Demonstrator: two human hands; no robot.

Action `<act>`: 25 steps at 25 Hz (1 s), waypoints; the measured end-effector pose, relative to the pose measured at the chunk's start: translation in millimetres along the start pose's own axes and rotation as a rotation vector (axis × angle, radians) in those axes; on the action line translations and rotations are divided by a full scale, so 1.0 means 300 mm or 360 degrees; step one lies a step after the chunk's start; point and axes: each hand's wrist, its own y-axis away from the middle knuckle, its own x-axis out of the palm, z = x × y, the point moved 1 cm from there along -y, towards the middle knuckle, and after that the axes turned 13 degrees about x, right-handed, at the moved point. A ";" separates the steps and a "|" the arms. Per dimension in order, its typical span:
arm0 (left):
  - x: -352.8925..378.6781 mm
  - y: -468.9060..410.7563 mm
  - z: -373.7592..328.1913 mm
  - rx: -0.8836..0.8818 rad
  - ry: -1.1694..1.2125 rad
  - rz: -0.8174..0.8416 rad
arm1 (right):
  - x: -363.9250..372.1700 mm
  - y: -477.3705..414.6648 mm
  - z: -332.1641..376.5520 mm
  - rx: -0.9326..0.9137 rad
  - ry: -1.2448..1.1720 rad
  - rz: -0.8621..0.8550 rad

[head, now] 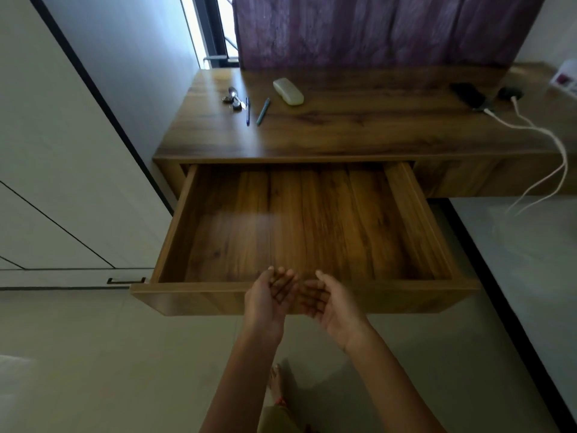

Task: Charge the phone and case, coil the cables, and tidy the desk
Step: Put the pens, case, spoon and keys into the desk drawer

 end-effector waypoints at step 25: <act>0.625 -1.395 -0.544 0.1528 -0.2494 0.0176 | 0.607 -1.018 1.269 -0.1364 0.1708 -0.1070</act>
